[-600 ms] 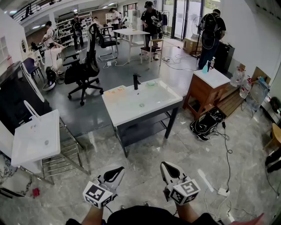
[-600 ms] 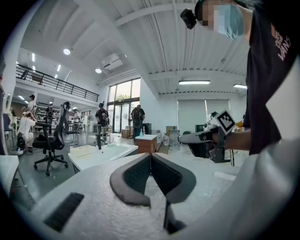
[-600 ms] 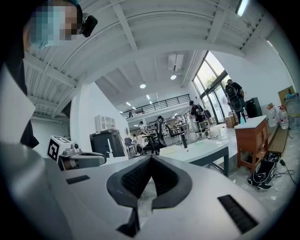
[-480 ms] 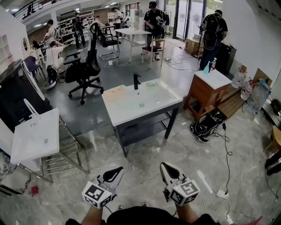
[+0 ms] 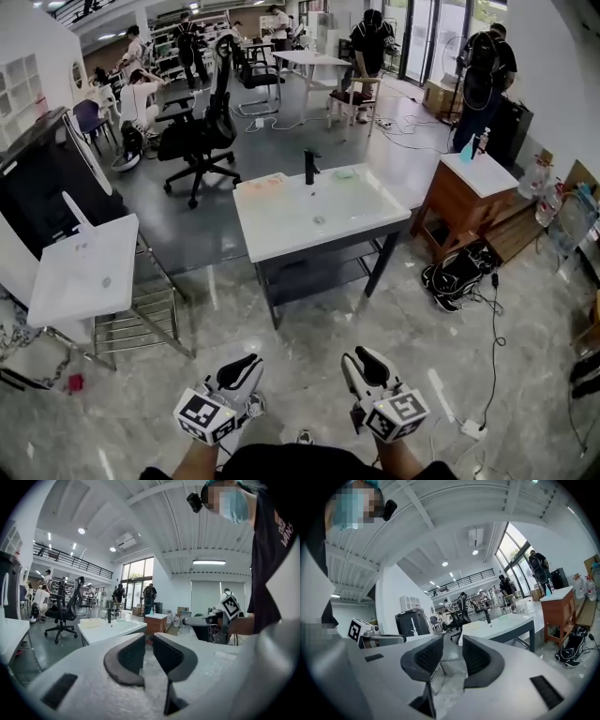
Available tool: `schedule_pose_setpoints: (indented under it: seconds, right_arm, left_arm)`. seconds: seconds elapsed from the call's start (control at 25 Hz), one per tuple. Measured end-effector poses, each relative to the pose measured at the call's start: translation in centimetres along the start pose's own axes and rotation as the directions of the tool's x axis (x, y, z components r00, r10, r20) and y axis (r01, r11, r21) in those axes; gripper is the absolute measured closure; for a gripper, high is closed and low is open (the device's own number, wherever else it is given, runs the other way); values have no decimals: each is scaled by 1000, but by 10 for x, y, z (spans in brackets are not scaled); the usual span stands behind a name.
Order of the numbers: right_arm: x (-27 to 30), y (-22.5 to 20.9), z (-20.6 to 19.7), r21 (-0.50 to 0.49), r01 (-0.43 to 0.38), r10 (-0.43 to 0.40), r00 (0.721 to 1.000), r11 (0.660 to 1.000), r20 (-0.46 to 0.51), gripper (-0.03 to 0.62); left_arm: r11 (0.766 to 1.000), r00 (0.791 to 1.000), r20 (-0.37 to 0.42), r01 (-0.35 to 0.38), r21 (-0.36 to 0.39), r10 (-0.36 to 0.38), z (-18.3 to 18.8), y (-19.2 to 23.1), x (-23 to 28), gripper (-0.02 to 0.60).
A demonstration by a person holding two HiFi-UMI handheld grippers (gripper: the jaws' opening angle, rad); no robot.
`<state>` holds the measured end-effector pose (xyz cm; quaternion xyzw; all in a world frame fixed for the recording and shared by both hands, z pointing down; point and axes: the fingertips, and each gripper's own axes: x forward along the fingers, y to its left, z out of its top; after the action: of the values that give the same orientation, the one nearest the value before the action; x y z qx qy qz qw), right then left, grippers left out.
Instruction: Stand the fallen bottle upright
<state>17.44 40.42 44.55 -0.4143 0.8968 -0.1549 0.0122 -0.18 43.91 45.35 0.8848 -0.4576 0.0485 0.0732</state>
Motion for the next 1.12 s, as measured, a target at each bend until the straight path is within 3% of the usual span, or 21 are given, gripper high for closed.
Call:
schedule_pose_setpoints:
  seconds: [0.04, 0.12, 0.16, 0.52, 0.88, 1.12]
  right_arm:
    - [4, -3, -1, 4, 2, -2, 1000, 1000, -5, 479]
    - [15, -9, -2, 14, 7, -6, 1000, 1000, -11, 467]
    - [21, -11, -1, 16, 9, -9, 1000, 1000, -13, 465]
    - [96, -29, 18, 22, 71, -70, 997, 997, -22, 440]
    - [183, -41, 31, 34, 165, -165, 986, 986, 4, 440]
    - [222, -48, 31, 32, 215, -216, 976, 976, 18, 439]
  left_arm:
    - [1000, 1000, 4, -3, -3, 3, 1, 4, 4, 520]
    - [1000, 1000, 4, -1, -10, 1, 3, 13, 12, 393]
    - [1000, 1000, 0, -1, -19, 1, 2, 19, 15, 374]
    - [997, 997, -11, 77, -19, -77, 18, 101, 70, 364]
    - [985, 985, -30, 170, 5, -170, 36, 199, 125, 357]
    - [975, 973, -56, 224, 18, -222, 36, 241, 153, 356]
